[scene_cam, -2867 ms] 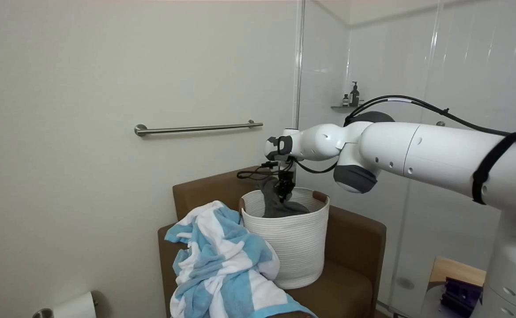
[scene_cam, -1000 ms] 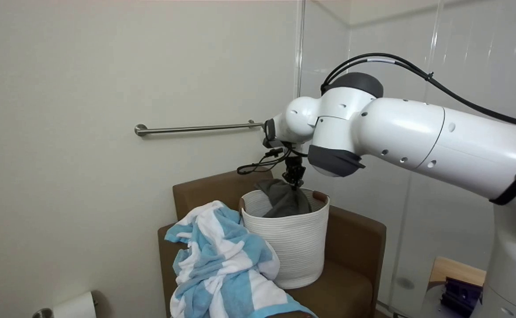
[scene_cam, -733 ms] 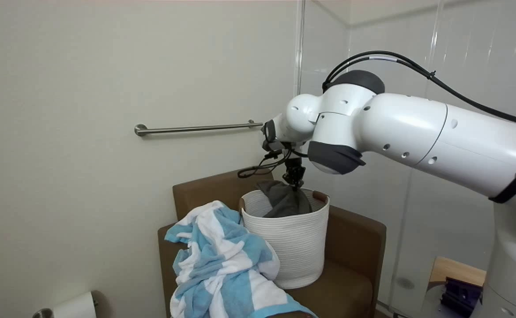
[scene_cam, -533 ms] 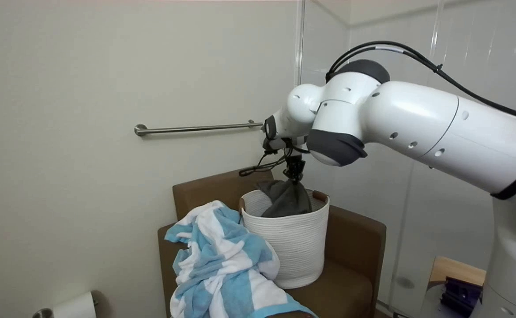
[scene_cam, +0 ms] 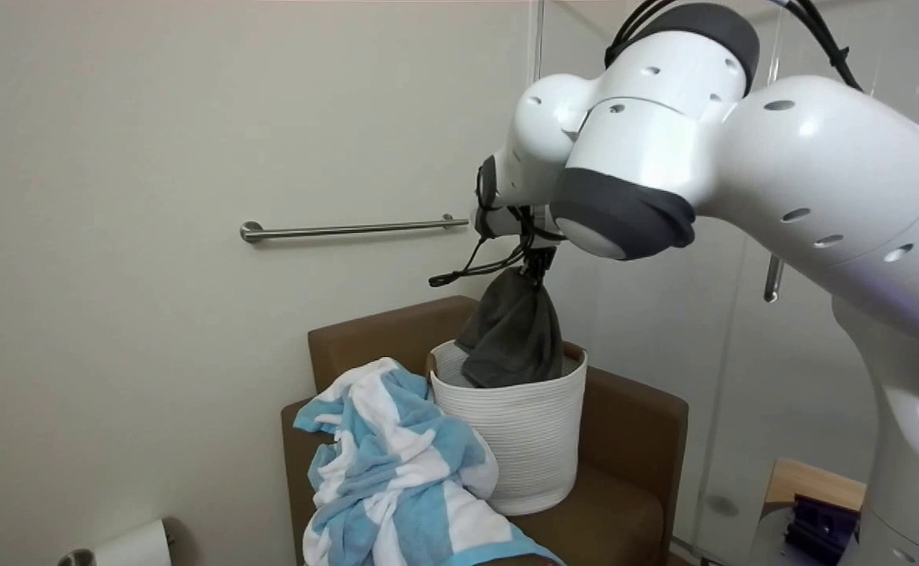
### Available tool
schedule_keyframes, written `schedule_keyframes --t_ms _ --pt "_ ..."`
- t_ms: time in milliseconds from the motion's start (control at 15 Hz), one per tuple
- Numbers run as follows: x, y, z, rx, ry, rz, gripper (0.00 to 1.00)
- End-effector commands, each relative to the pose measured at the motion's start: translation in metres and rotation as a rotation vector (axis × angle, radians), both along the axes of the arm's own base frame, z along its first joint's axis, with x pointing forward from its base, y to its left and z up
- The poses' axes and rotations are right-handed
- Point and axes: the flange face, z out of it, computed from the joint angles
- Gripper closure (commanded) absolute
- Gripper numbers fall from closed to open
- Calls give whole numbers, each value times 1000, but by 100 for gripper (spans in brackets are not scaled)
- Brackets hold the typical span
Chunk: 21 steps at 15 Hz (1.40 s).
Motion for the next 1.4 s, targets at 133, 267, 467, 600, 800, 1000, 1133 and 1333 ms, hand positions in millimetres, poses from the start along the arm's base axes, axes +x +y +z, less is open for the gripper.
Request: schedule_keyframes --t_ms 133,267,467,600,800,1000,1133,1333 --pt "-85 58 12 -53 -126 223 92" --pt "-111 73 23 -71 -194 238 92" --pt "-147 78 48 -16 -315 189 93" --pt "-133 86 49 -59 -287 182 93" --pt "-137 86 51 -40 -296 182 92" --pt "-129 94 45 -28 -292 208 93" --pt "-126 112 57 -18 -336 247 93" --pt "-136 147 88 -13 -447 333 93"
